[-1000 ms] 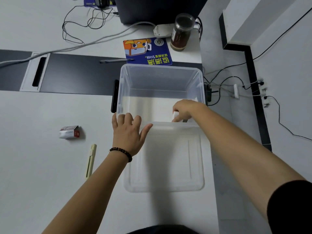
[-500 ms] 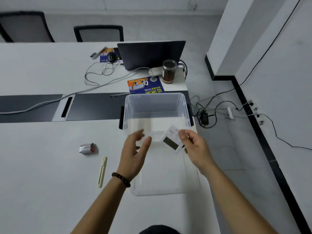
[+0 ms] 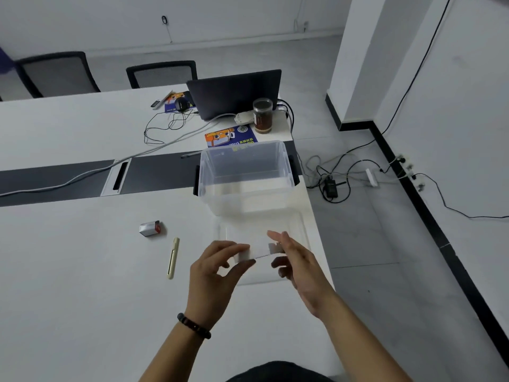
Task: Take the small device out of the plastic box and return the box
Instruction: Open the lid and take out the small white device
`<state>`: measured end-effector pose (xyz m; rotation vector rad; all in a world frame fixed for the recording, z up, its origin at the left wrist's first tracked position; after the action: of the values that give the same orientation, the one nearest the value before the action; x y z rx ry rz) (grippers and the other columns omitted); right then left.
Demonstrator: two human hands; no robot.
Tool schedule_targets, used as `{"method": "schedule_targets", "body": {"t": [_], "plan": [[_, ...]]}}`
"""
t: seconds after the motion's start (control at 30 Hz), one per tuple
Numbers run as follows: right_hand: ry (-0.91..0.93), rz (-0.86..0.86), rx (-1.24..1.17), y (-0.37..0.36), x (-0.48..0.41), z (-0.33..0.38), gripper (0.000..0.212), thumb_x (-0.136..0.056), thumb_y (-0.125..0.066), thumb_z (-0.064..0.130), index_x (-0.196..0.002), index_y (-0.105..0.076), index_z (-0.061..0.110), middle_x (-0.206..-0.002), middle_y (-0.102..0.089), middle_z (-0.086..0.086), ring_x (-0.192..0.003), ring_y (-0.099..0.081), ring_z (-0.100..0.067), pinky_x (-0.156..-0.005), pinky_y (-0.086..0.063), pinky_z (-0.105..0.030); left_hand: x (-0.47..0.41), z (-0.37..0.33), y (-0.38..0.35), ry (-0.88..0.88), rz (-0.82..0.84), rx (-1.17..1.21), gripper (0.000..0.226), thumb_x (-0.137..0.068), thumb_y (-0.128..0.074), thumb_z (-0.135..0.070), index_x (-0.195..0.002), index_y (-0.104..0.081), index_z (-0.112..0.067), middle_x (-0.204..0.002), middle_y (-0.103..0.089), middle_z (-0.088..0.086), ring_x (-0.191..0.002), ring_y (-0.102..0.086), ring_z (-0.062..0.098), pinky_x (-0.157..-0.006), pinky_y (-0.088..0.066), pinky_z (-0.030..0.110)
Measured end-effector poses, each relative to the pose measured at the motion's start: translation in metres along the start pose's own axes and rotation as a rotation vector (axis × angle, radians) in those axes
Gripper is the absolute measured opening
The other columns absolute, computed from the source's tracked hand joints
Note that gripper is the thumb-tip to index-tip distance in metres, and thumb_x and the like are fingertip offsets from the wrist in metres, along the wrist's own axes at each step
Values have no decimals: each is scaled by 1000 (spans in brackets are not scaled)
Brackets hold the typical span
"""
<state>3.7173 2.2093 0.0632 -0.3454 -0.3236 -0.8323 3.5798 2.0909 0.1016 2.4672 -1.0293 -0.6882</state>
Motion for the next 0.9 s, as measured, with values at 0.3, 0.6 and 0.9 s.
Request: {"method": "schedule_targets", "body": {"t": [0.3,0.6,0.9], "plan": [[26,-41,-283,17,23,-15,24,-95,-64,11,-118,-72,16,-114,-74,-14,-101,-71,-22,-88,-56,-30,32,-7,-10,158,115,193,48,-68,-86,-37,-113,-68,-30,-120,-63,-6,-100,-67,10,-78,-55,19],[122,-36,-151,22,42,-22,36,-92,-69,8,-127,-66,15,-115,-76,-2,-107,-72,-19,-98,-54,-35,49,-9,-19,367,85,265,30,-85,-74,-15,-111,-69,-31,-116,-72,-4,-107,-68,8,-86,-57,23],[123,74,-71,21,57,-34,34,-91,-69,2,-121,-69,17,-114,-77,2,-111,-70,-11,-94,-54,-25,66,-2,-23,522,34,189,46,-81,-79,-22,-124,-67,-18,-117,-68,-2,-105,-68,16,-83,-59,28]]}}
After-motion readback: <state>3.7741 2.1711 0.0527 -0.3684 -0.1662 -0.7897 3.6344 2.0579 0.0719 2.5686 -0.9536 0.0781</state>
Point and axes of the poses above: each hand's wrist, its own x-axis away from the middle knuckle, its own y-axis out of the back of the hand, z = x × y, the point moved 4 cm from there along -x, towards the middle knuckle
